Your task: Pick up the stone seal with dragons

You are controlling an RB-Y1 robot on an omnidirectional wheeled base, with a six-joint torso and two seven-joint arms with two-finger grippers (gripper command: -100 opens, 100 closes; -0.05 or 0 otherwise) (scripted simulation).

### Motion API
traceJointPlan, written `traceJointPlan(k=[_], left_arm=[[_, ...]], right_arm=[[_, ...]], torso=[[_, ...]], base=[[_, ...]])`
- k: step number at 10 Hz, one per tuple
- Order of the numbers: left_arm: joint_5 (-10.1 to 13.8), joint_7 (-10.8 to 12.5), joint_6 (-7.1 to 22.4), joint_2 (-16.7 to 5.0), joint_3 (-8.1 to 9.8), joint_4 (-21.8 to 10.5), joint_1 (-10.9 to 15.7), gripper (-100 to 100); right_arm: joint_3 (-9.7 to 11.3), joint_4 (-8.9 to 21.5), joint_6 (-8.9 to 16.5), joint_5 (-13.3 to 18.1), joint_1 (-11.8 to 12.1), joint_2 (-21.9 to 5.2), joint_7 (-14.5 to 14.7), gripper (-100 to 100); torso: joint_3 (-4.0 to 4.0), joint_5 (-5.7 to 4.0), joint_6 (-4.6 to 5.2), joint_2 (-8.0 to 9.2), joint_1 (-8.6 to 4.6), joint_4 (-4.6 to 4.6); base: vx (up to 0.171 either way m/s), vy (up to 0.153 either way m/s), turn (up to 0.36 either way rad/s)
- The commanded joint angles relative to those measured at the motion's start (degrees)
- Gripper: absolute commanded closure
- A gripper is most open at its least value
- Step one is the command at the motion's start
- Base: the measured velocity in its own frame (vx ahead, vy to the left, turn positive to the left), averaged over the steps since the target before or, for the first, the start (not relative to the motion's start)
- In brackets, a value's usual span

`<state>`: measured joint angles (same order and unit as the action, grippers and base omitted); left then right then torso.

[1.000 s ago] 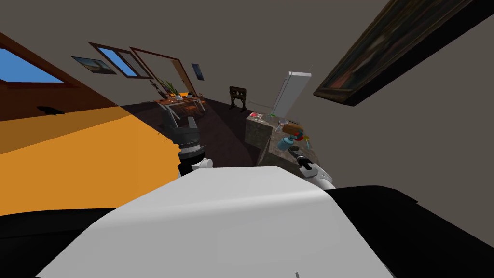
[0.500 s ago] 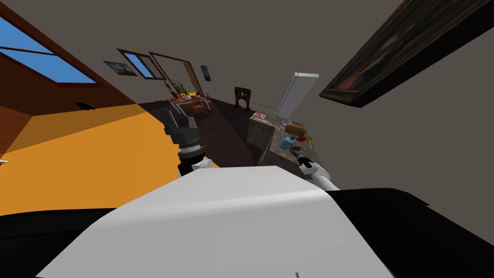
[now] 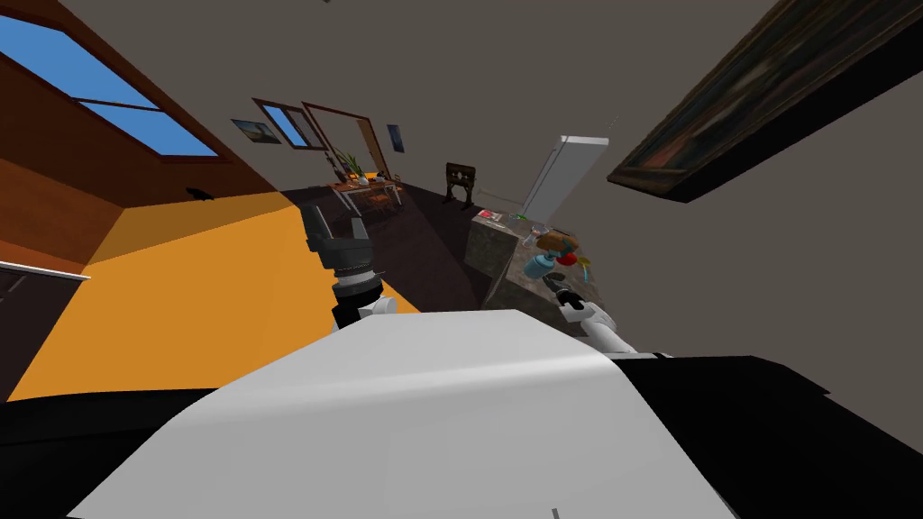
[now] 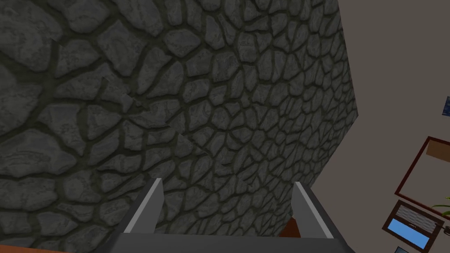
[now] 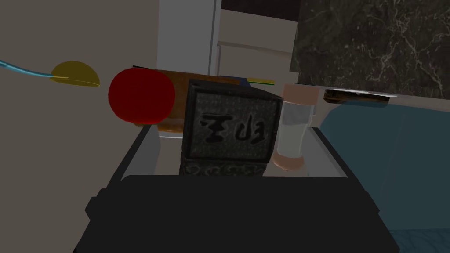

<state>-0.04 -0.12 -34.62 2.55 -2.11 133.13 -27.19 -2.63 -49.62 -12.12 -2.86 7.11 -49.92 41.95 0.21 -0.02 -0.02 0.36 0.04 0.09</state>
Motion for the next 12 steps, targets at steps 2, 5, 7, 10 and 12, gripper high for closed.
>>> traceJointPlan(k=[2, 5, 7, 10, 12], left_arm=[[0.0, 0.0, 0.0, 0.0, 0.0, 0.0, 0.0, 0], [0.0, 0.0, 0.0, 0.0, 0.01, 0.0, 0.0, 0], [0.0, 0.0, 0.0, 0.0, 0.0, 0.0, 0.0, 0], [0.0, 0.0, 0.0, 0.0, 0.0, 0.0, 0.0, 0], [0.0, 0.0, 0.0, 0.0, 0.0, 0.0, 0.0, 0]], right_arm=[[1.9, 4.4, -0.1, -4.1, -3.3, -0.9, 3.6, -100], [3.6, 9.6, -0.3, -8.9, -6.7, -1.7, 7.0, -100], [3.6, 12.2, -0.3, -11.9, -7.1, -1.7, 7.9, -100], [5.3, 17.1, -0.5, -16.9, -10.3, -2.4, 11.5, -100], [7.0, 19.8, -0.7, -20.6, -13.6, -3.2, 15.0, -100]], torso=[[-0.05, -0.01, 0.06, -0.09, -0.05, -0.02], [-0.05, -0.02, 0.06, -0.1, -0.08, -0.02], [0.03, -0.01, 0.06, 0.05, -0.05, 0.01], [0.01, 0.0, 0.04, 0.0, -0.04, 0.01], [-0.03, 0.0, -0.04, -0.05, -0.01, -0.01]], base=[[-0.084, 0.005, 0.116], [-0.095, 0.007, 0.163], [-0.088, -0.003, 0.037], [-0.088, 0.01, 0.14], [-0.104, 0.023, 0.211]])
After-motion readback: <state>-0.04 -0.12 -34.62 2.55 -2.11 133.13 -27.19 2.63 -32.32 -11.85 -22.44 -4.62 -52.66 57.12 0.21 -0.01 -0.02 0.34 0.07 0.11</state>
